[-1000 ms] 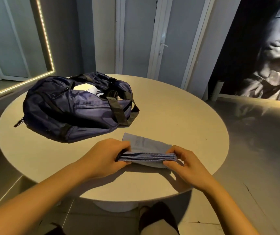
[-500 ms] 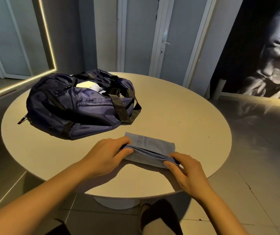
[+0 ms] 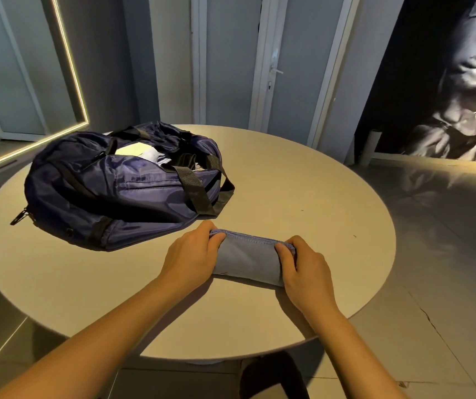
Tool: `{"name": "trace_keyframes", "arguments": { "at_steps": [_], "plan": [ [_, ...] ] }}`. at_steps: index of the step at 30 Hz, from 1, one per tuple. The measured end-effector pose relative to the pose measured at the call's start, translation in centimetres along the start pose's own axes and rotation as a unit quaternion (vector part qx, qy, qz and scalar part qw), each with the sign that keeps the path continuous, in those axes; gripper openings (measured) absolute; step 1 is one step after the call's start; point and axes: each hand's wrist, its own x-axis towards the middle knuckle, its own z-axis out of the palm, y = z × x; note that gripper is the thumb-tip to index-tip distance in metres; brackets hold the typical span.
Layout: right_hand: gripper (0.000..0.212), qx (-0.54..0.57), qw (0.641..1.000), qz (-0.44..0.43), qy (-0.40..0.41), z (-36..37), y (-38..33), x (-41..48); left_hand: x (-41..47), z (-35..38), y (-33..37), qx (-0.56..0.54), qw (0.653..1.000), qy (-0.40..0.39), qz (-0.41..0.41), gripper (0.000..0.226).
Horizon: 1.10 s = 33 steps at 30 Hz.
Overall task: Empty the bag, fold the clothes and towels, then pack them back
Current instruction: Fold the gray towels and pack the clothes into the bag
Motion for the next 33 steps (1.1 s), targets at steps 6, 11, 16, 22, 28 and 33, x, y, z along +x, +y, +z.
{"name": "trace_keyframes", "arguments": {
  "at_steps": [6, 11, 16, 22, 28, 33],
  "plan": [
    [0.019, 0.038, 0.995, 0.073, 0.062, 1.2, -0.2, 1.0, 2.2, 0.7, 0.0, -0.052, 0.993, -0.021, -0.104, 0.021],
    [0.018, 0.015, 0.993, 0.087, 0.076, 1.4, 0.0, 1.6, 3.6, 0.8, -1.1, -0.03, 0.983, 0.028, -0.177, 0.024],
    [0.017, -0.027, 0.994, 0.082, 0.066, 1.7, 0.1, 1.9, 3.0, -1.6, -0.9, -0.108, 0.981, 0.07, -0.146, 0.02],
    [0.018, -0.062, 0.992, 0.106, 0.018, 1.4, 0.0, 3.3, -0.9, -1.5, 5.1, -0.029, 0.979, 0.086, 0.183, 0.017],
    [0.017, -0.005, 0.992, 0.125, 0.024, 0.8, 0.3, 3.3, -0.3, 2.2, 2.7, 0.125, 0.961, -0.106, 0.224, 0.058],
    [0.023, -0.087, 0.99, 0.03, 0.103, 0.6, 1.0, 1.5, 0.8, 1.8, 2.0, 0.061, 0.962, -0.147, 0.223, 0.056]
  ]
}}
